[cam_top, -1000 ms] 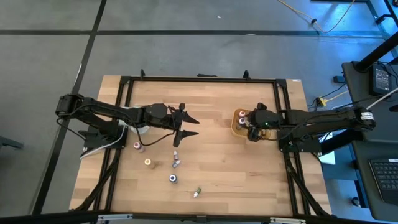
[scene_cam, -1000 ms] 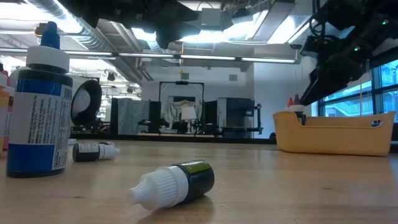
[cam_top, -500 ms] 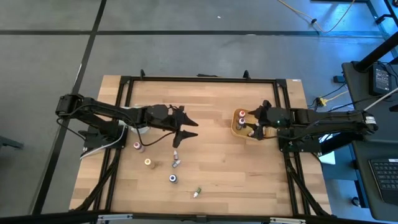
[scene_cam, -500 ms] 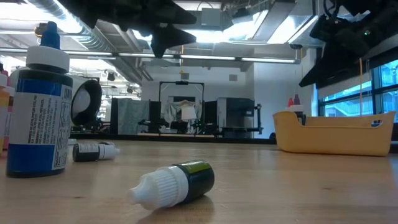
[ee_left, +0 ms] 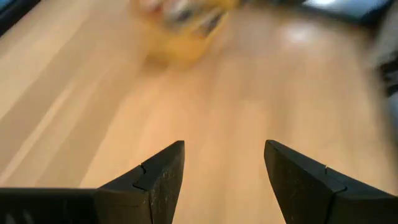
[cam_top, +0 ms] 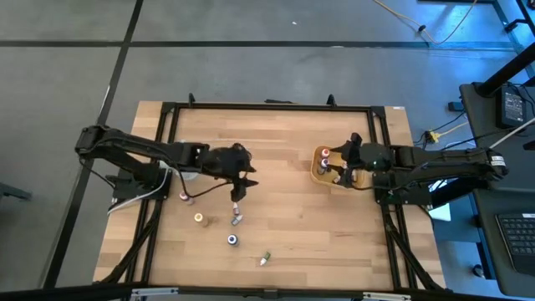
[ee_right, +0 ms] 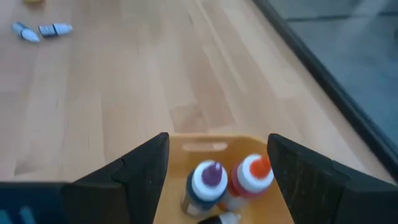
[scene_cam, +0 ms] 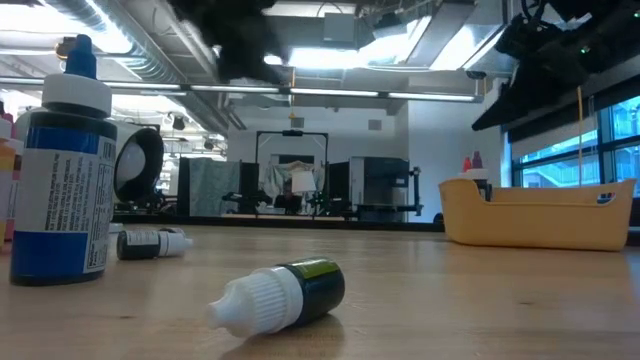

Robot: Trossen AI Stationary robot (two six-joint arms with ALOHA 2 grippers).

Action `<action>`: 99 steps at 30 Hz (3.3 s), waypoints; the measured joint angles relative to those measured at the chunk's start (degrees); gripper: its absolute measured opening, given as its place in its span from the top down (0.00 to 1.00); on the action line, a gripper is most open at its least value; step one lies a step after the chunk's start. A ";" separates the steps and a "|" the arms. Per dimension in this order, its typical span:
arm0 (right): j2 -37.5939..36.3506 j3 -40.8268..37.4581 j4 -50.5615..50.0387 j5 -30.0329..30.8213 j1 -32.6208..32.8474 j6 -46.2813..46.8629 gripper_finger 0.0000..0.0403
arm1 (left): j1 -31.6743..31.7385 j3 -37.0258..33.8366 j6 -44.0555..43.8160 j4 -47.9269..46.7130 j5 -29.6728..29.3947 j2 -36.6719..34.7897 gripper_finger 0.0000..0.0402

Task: Pick & Place food coloring
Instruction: Put the pink food coloring into the yellow bin

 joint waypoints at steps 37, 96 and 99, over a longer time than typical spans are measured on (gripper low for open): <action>0.02 -0.02 11.15 -0.01 -0.13 -9.88 0.32 | -18.42 7.92 -79.35 -65.24 -4.11 0.72 0.58; 0.09 -0.07 16.22 -0.54 -0.13 -15.86 0.32 | -18.90 -1.64 -78.98 -59.83 4.29 0.54 0.31; 0.09 -0.07 16.23 -0.54 -0.13 -15.86 0.32 | -19.14 -2.33 -78.98 -58.38 3.06 0.54 0.31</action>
